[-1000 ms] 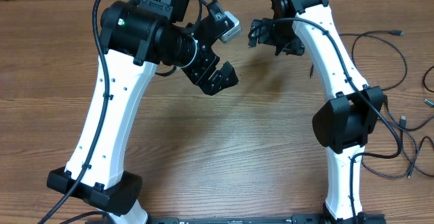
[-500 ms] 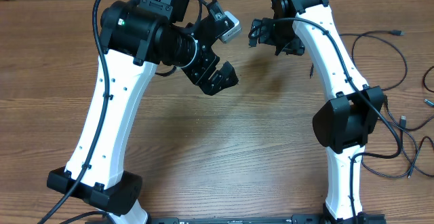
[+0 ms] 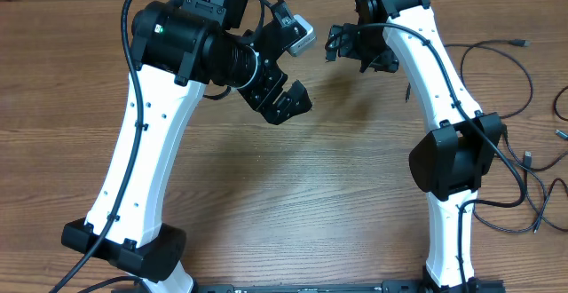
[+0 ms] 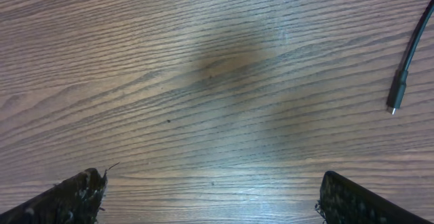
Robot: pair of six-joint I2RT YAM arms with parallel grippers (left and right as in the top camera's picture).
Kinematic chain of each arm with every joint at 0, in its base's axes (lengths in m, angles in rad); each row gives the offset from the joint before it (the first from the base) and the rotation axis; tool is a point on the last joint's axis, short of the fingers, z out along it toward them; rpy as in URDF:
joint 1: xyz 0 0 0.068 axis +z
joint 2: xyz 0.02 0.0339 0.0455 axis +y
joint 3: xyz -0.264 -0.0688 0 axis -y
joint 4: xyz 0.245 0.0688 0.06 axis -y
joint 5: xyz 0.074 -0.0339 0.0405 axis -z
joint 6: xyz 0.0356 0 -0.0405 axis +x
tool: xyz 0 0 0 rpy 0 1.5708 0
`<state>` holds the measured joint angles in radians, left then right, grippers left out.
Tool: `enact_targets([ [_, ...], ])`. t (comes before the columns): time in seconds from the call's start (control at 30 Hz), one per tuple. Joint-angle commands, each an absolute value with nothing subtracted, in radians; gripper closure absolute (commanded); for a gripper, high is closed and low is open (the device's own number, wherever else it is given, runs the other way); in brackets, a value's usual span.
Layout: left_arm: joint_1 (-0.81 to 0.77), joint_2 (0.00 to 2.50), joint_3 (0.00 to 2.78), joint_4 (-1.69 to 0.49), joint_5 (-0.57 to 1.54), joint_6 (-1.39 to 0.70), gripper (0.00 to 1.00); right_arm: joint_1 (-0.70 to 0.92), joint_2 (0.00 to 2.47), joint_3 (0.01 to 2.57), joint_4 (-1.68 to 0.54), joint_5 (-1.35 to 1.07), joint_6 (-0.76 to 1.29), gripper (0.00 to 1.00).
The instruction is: Untangle cables
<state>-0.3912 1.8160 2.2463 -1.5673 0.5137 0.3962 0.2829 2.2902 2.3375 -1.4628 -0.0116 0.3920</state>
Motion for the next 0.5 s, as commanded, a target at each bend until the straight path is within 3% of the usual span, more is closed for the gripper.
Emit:
enact_targets([
  [0.0,-0.393,1.812,2.247,-1.566,0.513,0.396,0.00,0.280,2.257,2.364,-1.459,-0.010,0.392,0.00],
  [0.47,-0.393,1.787,2.247,-1.567,0.461,0.381,0.00,0.280,2.257,2.364,-1.459,-0.010,0.392,0.00],
])
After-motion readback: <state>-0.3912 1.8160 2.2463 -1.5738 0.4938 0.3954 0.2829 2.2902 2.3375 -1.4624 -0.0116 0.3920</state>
